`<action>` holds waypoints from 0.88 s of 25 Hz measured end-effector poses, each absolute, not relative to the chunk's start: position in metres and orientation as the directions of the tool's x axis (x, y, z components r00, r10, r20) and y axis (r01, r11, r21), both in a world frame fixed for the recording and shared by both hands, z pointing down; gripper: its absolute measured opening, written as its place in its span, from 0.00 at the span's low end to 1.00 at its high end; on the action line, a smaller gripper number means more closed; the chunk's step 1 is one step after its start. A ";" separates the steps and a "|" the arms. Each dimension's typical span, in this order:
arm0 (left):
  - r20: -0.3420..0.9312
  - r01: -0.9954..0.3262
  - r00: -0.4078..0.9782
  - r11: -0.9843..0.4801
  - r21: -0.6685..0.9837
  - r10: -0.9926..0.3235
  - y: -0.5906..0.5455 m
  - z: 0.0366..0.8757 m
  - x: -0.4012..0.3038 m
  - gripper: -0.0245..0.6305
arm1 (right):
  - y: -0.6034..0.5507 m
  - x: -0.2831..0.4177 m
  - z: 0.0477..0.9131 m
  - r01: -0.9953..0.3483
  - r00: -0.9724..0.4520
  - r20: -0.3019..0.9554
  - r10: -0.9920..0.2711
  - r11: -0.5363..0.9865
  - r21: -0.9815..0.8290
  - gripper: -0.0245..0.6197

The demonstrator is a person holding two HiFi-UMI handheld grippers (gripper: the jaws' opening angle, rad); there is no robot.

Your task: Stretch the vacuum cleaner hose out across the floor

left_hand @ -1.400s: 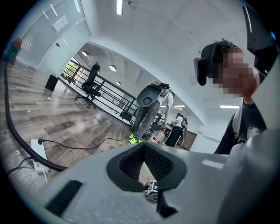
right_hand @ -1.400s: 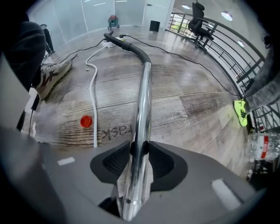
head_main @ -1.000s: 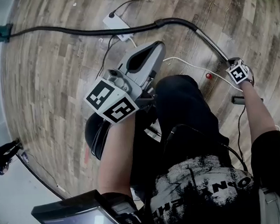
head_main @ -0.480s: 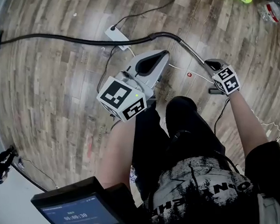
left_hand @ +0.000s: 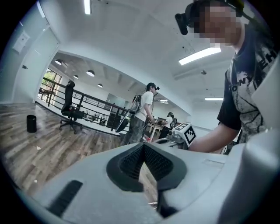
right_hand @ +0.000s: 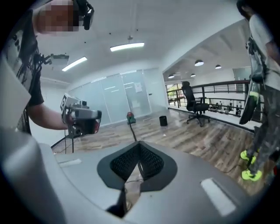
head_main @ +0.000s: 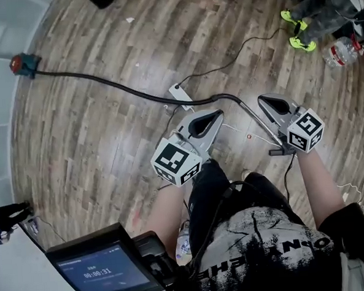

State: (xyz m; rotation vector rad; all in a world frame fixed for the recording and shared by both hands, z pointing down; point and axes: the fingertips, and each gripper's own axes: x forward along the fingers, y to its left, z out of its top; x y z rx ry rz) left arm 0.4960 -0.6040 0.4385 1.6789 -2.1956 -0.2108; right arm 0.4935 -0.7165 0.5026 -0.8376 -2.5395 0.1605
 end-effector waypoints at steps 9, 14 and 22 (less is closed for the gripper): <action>0.132 -0.950 -0.233 0.254 0.183 -0.964 -0.570 0.350 0.432 0.04 | -0.662 0.428 0.335 0.589 -0.795 0.011 0.607 0.776 -0.226 0.05; 0.121 -0.962 -0.220 0.236 0.137 -0.968 -0.567 0.333 0.441 0.04 | -0.655 0.442 0.282 0.630 -0.777 -0.190 0.601 0.735 -0.250 0.05; 0.119 -0.945 -0.285 0.299 0.130 -0.951 -0.554 0.338 0.421 0.04 | -0.632 0.422 0.274 0.740 -0.673 -0.272 0.688 0.635 -0.224 0.05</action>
